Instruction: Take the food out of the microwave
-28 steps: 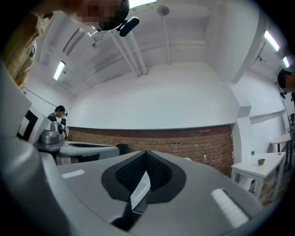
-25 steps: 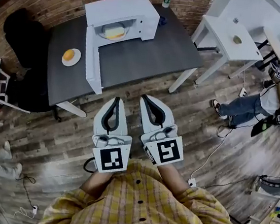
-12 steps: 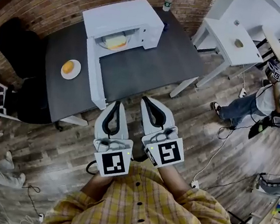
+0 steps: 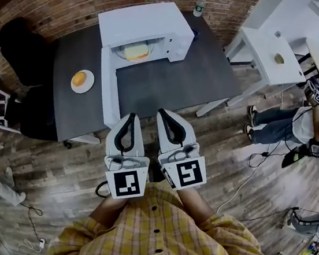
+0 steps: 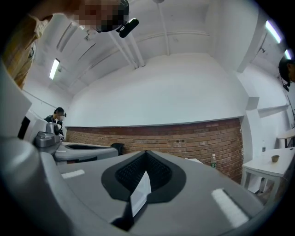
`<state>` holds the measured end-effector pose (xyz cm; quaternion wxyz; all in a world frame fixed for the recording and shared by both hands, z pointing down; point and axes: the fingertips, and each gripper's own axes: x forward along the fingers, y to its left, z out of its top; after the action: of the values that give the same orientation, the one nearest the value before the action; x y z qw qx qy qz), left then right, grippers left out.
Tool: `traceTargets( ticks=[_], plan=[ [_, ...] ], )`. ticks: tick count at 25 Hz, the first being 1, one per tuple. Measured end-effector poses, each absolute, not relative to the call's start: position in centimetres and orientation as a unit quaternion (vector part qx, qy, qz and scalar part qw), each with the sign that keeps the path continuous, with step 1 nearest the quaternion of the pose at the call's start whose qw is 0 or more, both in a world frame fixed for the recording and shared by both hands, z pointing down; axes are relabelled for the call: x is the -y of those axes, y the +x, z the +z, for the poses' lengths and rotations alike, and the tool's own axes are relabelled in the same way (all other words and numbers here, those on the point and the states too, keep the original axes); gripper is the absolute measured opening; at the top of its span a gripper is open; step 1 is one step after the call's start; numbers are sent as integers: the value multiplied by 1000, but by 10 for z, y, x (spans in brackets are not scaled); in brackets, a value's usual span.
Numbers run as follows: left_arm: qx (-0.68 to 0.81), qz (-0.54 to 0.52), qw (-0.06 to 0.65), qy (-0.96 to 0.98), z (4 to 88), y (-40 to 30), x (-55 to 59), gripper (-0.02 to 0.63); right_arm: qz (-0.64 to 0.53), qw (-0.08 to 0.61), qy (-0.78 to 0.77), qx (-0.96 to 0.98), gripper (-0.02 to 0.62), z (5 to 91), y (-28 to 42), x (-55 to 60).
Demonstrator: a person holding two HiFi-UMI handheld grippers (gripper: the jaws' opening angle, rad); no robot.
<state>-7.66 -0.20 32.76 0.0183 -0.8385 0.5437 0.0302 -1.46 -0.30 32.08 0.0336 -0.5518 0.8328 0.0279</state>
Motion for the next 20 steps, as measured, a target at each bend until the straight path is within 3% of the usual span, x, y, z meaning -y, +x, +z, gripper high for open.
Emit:
traceTargets(
  ticks=[20],
  plan=[
    [-589,19,32,-807,327,-7,133,0,22,56,-498,-865,3,322,52,138]
  ],
)
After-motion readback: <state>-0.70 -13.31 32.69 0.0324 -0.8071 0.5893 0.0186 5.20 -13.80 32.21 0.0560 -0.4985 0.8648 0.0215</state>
